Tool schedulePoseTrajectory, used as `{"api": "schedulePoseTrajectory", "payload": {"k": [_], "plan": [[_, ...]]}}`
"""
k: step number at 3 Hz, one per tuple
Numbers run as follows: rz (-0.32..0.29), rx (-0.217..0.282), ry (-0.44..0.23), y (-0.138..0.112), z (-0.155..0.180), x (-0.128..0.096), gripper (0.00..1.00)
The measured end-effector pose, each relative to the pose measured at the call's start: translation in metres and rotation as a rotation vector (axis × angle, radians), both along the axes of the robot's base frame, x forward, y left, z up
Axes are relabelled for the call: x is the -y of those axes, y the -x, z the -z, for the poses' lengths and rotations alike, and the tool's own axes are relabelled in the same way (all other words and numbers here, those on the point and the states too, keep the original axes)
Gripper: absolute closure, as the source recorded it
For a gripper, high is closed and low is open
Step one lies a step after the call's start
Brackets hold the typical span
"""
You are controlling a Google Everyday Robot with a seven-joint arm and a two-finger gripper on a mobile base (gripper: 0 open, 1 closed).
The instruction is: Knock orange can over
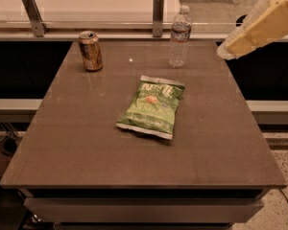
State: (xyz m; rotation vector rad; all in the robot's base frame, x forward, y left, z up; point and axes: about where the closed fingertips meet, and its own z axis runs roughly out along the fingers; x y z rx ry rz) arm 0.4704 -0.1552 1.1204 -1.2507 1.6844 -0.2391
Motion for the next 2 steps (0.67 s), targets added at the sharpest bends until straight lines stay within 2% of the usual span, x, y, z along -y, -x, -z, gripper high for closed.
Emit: {"api": "schedulePoseTrajectory", "payload": {"k": [1,2], "plan": [[0.000,0.000,0.000,0.000,0.000,0.000,0.00],[-0.047,0.011,-0.039,-0.023,-0.001,-0.026,0.00]]}}
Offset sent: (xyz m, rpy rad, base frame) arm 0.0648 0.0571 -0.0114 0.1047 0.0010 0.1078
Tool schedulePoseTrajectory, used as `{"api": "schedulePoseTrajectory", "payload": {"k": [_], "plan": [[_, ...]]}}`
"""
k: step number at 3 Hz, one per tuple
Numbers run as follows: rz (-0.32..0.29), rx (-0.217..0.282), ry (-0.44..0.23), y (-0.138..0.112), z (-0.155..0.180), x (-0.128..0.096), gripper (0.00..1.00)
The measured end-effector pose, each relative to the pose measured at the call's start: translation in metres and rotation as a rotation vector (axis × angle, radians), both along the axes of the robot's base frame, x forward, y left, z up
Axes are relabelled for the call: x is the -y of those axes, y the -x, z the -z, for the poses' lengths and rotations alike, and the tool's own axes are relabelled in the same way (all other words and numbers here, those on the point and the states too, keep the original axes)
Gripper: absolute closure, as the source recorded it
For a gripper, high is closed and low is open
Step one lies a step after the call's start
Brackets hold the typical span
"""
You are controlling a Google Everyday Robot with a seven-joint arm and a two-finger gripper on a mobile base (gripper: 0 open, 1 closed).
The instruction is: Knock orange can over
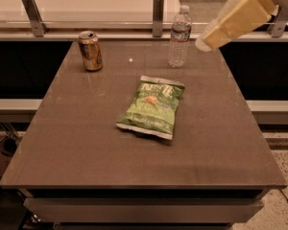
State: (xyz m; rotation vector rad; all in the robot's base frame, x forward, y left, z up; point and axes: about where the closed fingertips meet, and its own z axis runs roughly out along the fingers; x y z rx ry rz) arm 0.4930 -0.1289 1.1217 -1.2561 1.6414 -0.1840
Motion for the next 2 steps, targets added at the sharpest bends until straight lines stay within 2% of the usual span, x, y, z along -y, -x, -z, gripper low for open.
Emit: {"api": "schedulePoseTrajectory", "payload": {"k": [1,2], "plan": [[-0.081,0.000,-0.092,-0.036,0.011,-0.044,0.00],[-0.138,-0.017,-0.196,-0.066,0.027,-0.083,0.00]]}}
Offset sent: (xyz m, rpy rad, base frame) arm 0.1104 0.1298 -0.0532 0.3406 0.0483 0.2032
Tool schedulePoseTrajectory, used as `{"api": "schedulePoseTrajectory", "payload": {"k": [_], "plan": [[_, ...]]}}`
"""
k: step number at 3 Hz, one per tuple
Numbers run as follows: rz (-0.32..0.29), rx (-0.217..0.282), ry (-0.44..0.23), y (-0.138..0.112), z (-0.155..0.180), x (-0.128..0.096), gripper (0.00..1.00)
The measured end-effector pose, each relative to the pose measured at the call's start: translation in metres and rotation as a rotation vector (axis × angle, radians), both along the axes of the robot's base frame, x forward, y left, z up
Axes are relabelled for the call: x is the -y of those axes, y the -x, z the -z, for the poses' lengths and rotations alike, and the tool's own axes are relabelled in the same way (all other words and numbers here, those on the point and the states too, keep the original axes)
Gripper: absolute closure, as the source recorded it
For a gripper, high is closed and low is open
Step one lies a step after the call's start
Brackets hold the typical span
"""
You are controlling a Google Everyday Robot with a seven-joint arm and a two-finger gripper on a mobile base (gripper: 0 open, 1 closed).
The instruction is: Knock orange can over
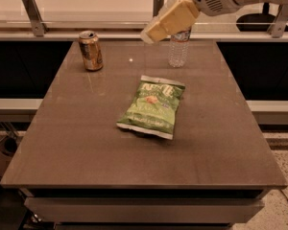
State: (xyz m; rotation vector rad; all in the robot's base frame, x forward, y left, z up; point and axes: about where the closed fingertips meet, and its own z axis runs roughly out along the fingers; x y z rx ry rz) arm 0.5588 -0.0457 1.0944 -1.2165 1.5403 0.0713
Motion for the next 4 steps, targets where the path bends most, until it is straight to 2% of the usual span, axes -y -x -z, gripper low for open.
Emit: {"api": "schedulePoseTrajectory", "payload": {"k": [1,2,3,4], "plan": [[-0.058,-0.045,-0.128,-0.028,0.024,-0.041,0.00],[-0.092,-0.086,-0.261,-0.044,0.042,-0.071,0.00],[-0.091,-0.085,-0.259,-0.044,0.042,-0.071,0.00],[-0.088,-0.135,-0.289,-0.061,0.063,-0.077,0.00]]}}
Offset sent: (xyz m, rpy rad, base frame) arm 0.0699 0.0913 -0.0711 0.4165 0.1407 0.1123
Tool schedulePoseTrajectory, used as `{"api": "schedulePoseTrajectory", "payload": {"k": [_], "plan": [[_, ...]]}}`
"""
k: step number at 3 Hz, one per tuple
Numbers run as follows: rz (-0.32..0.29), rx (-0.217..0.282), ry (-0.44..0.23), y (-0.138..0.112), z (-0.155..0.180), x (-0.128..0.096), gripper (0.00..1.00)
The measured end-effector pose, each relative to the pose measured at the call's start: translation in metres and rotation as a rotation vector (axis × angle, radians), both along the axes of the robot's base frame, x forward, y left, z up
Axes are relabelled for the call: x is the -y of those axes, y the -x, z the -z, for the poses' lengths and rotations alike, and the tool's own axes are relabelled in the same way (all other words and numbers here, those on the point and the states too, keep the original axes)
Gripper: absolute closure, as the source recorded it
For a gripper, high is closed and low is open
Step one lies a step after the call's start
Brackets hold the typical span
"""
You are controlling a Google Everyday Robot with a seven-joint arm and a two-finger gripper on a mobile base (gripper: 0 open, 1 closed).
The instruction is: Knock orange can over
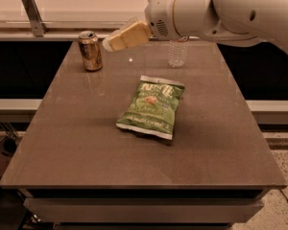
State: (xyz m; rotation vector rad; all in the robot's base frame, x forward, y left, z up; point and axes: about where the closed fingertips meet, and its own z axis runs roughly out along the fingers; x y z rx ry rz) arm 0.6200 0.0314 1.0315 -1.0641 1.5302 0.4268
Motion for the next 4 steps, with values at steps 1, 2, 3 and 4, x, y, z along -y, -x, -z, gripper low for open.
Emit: {"api": "schedulePoseTrajectory", "payload": {"k": [1,2,3,4], "plan": [[0.016,-0.054,-0.014,-0.018,0.026,-0.007,0.00],[0.049,-0.097,0.006,-0.033,0.045,-0.013,0.00],[0.086,-0.139,0.031,-0.052,0.063,-0.022,0.00],[0.098,-0.164,0.022,-0.072,0.080,-0.034,0.00]]}}
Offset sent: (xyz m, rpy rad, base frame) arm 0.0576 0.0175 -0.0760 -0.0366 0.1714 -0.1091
